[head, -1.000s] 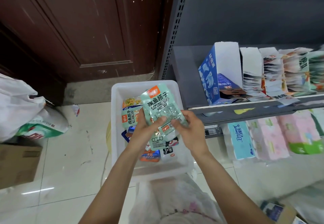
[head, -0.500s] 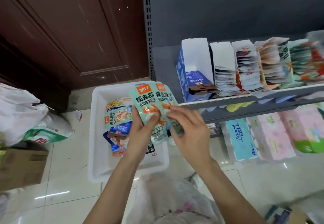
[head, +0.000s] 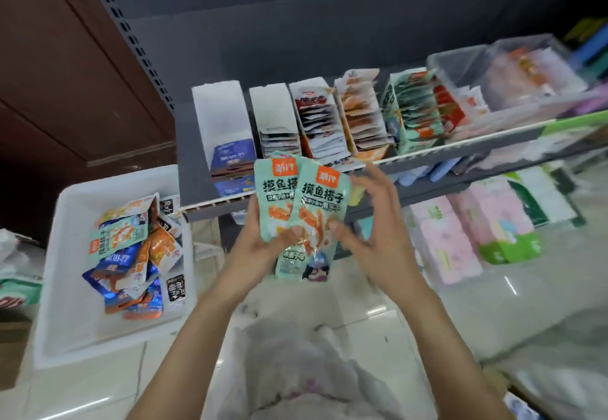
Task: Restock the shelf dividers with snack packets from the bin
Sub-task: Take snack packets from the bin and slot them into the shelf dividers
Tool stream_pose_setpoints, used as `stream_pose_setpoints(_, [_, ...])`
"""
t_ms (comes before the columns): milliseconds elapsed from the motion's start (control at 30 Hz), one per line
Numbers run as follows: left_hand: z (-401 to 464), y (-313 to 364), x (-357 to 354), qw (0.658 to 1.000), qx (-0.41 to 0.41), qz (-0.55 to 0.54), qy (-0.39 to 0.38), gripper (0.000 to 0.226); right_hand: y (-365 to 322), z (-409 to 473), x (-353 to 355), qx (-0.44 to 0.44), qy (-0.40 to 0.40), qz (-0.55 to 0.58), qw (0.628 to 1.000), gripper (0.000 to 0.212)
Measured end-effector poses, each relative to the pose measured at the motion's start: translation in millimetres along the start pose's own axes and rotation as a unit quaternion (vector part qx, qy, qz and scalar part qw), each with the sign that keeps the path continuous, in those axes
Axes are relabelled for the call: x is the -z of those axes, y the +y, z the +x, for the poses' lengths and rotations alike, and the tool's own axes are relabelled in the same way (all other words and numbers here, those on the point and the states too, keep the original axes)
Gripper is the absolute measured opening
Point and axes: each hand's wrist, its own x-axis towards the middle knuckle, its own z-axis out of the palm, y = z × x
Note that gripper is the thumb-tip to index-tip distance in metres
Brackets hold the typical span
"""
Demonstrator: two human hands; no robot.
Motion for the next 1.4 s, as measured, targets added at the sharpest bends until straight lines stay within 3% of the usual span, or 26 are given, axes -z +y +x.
stream_pose_setpoints(100, [13, 2, -24, 0.997, 0.024, 0.018, -0.075, 0.056, 20, 15, 45, -0.075, -0.084, 0.005, 0.994, 0.079])
stream_pose_setpoints(233, [38, 10, -51, 0.997, 0.038, 0.007, -0.061, 0.050, 45, 34, 82, -0.182, -0.112, 0.146, 0.966, 0.042])
stream_pose_setpoints(333, [67, 16, -65, 0.998, 0.043, -0.039, -0.032, 0.039, 68, 47, 102, -0.195, -0.046, 0.237, 0.951, 0.023])
stream_pose_setpoints(467, [112, 20, -79, 0.996, 0.031, -0.087, 0.018, 0.045, 96, 81, 141, -0.183, 0.109, 0.283, 0.935, 0.020])
stream_pose_setpoints(667, [177, 40, -102, 0.985, 0.065, -0.150, 0.049, 0.034, 126, 172, 184, -0.083, 0.185, 0.155, 0.967, 0.032])
stream_pose_setpoints(767, [200, 48, -111, 0.984, 0.076, -0.157, 0.040, 0.032, 145, 221, 188, -0.016, 0.188, 0.031, 0.981, 0.024])
stream_pose_setpoints(933, [218, 50, -123, 0.987, 0.062, -0.125, 0.076, 0.042, 169, 275, 177, 0.065, 0.117, -0.128, 0.983, 0.020])
stream_pose_setpoints(1067, [217, 47, -135, 0.985, 0.053, -0.134, 0.100, 0.043, 186, 298, 159, 0.109, -0.006, -0.203, 0.973, 0.025])
stream_pose_setpoints(1200, [215, 45, -147, 0.980, 0.041, -0.148, 0.128, 0.044, 200, 304, 139, 0.070, -0.184, -0.284, 0.938, 0.030])
stream_pose_setpoints(1233, [214, 44, -149, 0.979, 0.037, -0.148, 0.138, 0.046, 203, 303, 137, 0.074, -0.193, -0.299, 0.931, 0.034])
stream_pose_setpoints(1333, [212, 45, -153, 0.976, 0.025, -0.148, 0.161, 0.055, 206, 292, 135, 0.118, -0.112, -0.315, 0.935, 0.046])
stream_pose_setpoints(1400, [212, 46, -154, 0.977, 0.018, -0.138, 0.163, 0.059, 207, 284, 130, 0.109, -0.131, -0.349, 0.921, 0.051])
